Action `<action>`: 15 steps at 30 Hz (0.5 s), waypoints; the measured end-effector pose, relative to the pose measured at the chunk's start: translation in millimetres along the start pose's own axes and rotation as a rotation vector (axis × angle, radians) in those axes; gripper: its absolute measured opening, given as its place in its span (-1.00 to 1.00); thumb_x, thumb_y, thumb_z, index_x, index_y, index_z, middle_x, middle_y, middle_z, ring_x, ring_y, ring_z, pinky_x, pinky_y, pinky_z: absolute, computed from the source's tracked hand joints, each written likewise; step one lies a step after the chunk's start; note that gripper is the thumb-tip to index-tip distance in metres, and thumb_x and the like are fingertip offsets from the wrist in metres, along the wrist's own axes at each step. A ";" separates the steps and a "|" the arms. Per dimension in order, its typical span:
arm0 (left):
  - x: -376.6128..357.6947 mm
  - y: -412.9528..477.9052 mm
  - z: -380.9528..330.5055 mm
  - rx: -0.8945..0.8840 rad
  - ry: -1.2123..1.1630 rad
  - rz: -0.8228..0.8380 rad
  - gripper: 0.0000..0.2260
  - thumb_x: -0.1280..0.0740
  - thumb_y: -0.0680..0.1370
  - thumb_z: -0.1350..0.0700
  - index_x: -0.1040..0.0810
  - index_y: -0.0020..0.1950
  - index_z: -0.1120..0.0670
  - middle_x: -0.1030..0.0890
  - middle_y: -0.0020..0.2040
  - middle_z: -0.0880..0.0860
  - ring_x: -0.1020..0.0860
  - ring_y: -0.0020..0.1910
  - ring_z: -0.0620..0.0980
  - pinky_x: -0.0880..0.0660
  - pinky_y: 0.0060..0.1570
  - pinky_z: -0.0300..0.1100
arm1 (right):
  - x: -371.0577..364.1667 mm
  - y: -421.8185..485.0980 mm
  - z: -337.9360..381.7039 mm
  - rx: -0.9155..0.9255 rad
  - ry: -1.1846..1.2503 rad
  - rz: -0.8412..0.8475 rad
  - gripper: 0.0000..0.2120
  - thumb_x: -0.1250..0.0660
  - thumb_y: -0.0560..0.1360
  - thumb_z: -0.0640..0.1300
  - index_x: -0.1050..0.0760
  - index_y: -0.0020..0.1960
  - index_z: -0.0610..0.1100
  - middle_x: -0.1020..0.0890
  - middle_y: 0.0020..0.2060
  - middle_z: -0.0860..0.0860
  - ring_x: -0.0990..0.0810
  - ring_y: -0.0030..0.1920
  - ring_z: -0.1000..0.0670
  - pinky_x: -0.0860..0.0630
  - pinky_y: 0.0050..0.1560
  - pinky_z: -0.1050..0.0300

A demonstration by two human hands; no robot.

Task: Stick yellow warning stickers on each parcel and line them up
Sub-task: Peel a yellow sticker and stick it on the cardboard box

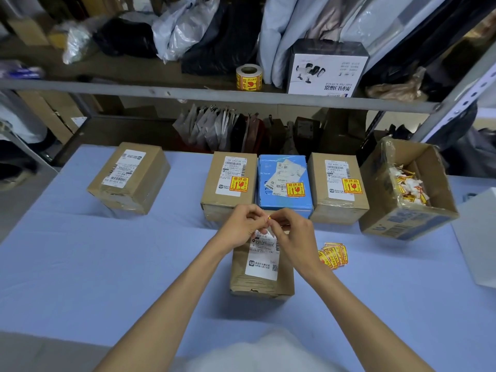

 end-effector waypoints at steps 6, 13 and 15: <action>-0.3 0.6 -0.1 -0.042 0.044 0.000 -0.94 -0.32 0.56 0.26 -0.54 -0.04 0.25 -0.60 -0.30 0.05 -0.57 -0.40 -0.21 -0.42 -0.40 -0.34 | 2.5 -1.0 0.6 -0.074 0.070 -0.006 -0.96 -0.36 0.51 -0.20 -0.59 -0.11 -0.15 -0.66 -0.28 0.08 -0.63 -0.22 0.17 -0.54 -0.18 0.35; 0.3 1.0 -0.7 -0.080 0.109 -0.004 -0.93 -0.33 0.56 0.21 -0.57 -0.03 0.21 -0.65 -0.23 0.06 -0.60 -0.32 -0.20 -0.47 -0.33 -0.37 | 6.3 1.2 -1.5 -0.105 0.125 0.037 -0.94 -0.37 0.51 -0.17 -0.60 -0.09 -0.14 -0.68 -0.25 0.07 -0.63 -0.20 0.19 -0.53 -0.16 0.38; 1.0 1.2 0.3 -0.083 0.125 -0.001 -0.94 -0.33 0.56 0.20 -0.57 -0.04 0.19 -0.66 -0.23 0.06 -0.61 -0.28 -0.17 -0.49 -0.26 -0.29 | 6.6 1.6 -0.8 -0.070 0.092 0.063 -0.95 -0.39 0.50 -0.17 -0.59 -0.09 -0.15 -0.67 -0.25 0.06 -0.63 -0.21 0.17 -0.54 -0.17 0.37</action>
Point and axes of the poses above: each hand's wrist, its own y-axis towards the middle knuckle, its own x-axis out of the back of the hand, z = x × y, the point moved 2 cm from there along y, towards the middle knuckle
